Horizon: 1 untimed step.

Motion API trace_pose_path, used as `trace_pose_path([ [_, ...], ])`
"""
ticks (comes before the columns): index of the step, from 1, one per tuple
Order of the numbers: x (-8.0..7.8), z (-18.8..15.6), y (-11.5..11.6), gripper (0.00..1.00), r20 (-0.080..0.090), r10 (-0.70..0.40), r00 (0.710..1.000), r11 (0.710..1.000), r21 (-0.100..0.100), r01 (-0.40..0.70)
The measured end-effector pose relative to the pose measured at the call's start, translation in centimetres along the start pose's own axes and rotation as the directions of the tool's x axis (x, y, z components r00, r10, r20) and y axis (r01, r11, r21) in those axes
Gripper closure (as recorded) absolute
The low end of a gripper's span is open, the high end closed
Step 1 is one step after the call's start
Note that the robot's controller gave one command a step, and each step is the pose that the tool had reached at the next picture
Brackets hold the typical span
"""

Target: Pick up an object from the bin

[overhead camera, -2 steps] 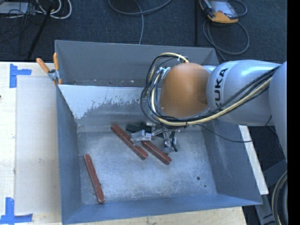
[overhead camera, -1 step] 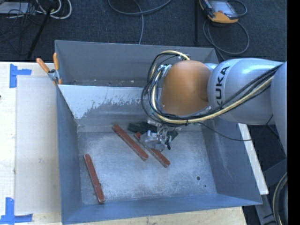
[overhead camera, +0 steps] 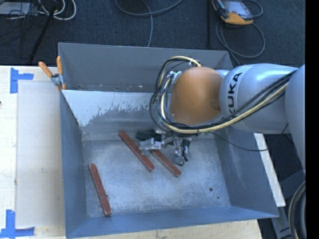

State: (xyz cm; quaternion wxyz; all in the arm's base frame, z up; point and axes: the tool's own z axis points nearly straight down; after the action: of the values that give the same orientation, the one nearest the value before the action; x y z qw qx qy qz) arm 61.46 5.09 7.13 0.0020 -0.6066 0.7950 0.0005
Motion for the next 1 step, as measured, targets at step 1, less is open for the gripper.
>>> trace_pose_path([
  [1,-5.09,-1.22,1.62,0.00,0.000,0.137,0.991,0.991,-0.002,-0.137],
])
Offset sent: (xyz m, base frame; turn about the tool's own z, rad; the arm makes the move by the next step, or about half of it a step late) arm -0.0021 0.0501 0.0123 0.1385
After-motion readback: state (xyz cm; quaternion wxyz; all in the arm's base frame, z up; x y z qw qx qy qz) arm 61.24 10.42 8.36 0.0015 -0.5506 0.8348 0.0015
